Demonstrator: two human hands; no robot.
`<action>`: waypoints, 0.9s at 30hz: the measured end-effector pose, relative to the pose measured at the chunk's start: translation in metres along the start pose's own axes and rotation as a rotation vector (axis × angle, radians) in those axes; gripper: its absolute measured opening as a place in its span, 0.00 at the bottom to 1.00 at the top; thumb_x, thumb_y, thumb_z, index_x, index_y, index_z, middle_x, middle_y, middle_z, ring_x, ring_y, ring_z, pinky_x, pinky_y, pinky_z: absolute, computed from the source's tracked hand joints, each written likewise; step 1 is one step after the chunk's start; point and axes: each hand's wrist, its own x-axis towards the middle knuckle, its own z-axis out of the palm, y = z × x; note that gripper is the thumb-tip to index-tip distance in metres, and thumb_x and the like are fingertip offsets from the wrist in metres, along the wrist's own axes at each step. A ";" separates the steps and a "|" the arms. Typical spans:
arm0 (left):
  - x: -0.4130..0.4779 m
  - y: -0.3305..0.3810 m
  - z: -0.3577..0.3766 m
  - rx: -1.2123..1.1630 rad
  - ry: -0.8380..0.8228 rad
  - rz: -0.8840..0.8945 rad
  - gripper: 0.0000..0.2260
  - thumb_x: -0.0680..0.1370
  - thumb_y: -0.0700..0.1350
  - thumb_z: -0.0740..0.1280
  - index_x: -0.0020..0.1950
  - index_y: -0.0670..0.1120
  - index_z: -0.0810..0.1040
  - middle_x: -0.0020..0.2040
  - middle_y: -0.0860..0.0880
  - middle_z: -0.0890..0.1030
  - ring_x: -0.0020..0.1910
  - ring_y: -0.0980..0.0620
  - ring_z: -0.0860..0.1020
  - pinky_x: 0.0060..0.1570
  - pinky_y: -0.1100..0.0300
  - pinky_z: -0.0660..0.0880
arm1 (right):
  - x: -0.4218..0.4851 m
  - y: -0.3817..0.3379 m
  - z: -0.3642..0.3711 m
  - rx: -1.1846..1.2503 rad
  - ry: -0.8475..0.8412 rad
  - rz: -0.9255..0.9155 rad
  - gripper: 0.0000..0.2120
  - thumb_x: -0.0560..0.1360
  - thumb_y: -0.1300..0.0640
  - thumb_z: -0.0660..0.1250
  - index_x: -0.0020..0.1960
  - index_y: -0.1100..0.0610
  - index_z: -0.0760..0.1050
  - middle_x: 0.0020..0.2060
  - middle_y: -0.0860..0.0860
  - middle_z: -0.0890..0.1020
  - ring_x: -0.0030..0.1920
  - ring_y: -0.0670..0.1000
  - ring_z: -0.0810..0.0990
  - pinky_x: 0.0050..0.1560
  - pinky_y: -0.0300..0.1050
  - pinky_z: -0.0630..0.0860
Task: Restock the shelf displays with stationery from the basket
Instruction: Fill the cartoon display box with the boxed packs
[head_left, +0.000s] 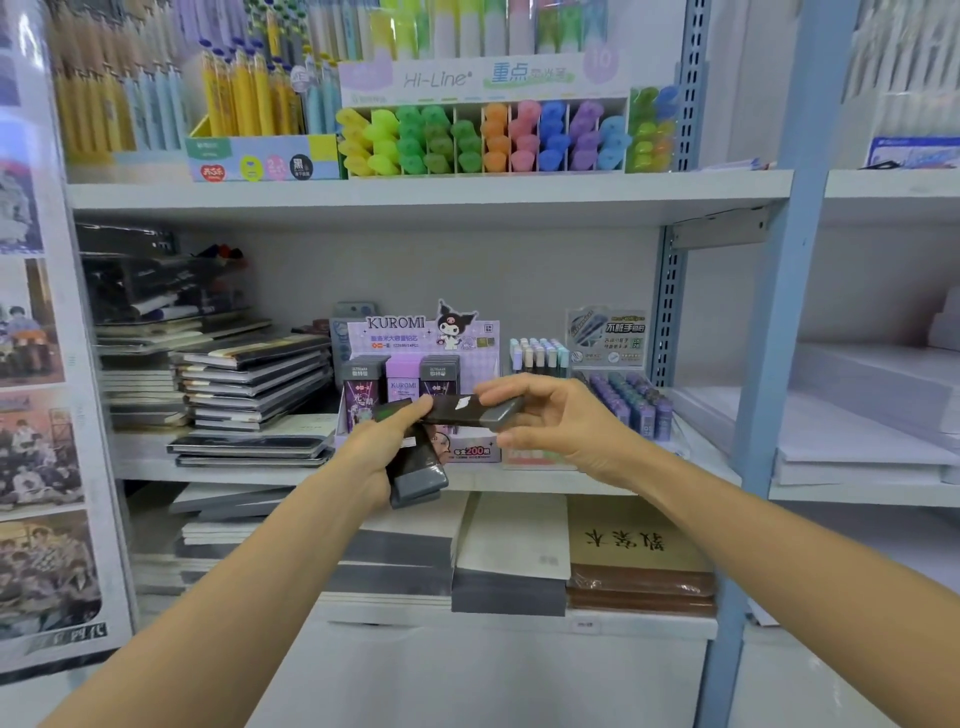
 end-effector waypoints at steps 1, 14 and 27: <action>0.000 0.001 -0.001 0.002 -0.019 -0.005 0.18 0.71 0.49 0.75 0.55 0.40 0.80 0.35 0.43 0.84 0.31 0.46 0.82 0.41 0.49 0.82 | 0.004 -0.002 0.000 -0.045 0.038 -0.025 0.15 0.71 0.69 0.71 0.54 0.55 0.81 0.56 0.52 0.83 0.57 0.53 0.82 0.57 0.43 0.78; 0.013 0.015 -0.007 0.096 -0.174 0.184 0.10 0.81 0.38 0.62 0.61 0.40 0.75 0.48 0.41 0.84 0.42 0.43 0.82 0.45 0.48 0.81 | 0.096 -0.024 -0.045 -0.797 0.433 -0.054 0.05 0.77 0.54 0.67 0.51 0.55 0.77 0.43 0.50 0.82 0.42 0.46 0.78 0.41 0.36 0.72; 0.049 0.006 -0.019 0.060 -0.057 0.301 0.15 0.75 0.40 0.71 0.61 0.40 0.77 0.53 0.40 0.83 0.46 0.44 0.82 0.47 0.48 0.81 | 0.146 0.023 -0.037 -1.237 0.155 0.174 0.02 0.78 0.56 0.67 0.49 0.54 0.75 0.48 0.55 0.82 0.46 0.55 0.78 0.49 0.48 0.74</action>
